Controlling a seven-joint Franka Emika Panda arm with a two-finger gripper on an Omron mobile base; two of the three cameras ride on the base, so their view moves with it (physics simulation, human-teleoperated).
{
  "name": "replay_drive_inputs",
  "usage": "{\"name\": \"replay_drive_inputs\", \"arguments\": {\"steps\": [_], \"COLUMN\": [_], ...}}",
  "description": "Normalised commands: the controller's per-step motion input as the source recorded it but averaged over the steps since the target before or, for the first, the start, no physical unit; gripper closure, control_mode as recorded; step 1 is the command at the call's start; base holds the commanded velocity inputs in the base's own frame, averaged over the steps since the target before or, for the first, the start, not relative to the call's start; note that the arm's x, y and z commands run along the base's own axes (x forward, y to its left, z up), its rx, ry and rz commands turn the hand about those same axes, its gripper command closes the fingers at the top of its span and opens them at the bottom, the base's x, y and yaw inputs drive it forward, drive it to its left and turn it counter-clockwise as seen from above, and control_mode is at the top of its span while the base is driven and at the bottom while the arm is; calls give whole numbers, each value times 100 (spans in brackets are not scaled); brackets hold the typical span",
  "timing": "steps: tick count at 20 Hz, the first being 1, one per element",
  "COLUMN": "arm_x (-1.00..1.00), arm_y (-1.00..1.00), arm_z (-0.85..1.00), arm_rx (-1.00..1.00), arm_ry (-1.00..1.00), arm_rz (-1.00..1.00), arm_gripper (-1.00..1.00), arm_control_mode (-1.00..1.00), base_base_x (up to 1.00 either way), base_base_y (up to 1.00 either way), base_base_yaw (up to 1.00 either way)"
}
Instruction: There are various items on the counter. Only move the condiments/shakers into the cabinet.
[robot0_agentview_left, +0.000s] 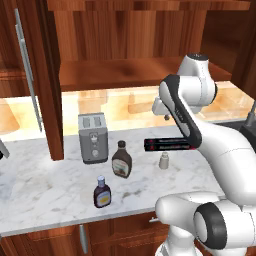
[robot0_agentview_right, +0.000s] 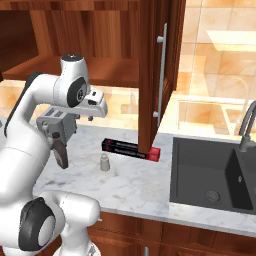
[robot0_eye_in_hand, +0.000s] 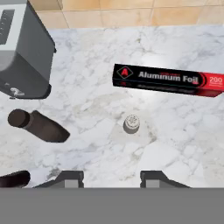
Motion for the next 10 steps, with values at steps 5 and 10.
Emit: {"name": "replay_drive_inputs", "arguments": {"steps": [5, 10], "arm_x": [-19, -19], "arm_y": [-8, -38], "arm_z": [0, -9], "arm_rx": [2, 8], "arm_ry": [-3, -8], "arm_rz": [0, 1], "arm_gripper": [-100, -100], "arm_control_mode": [-100, -100], "base_base_x": [0, 0], "base_base_y": [0, 0], "base_base_yaw": [0, 0]}}
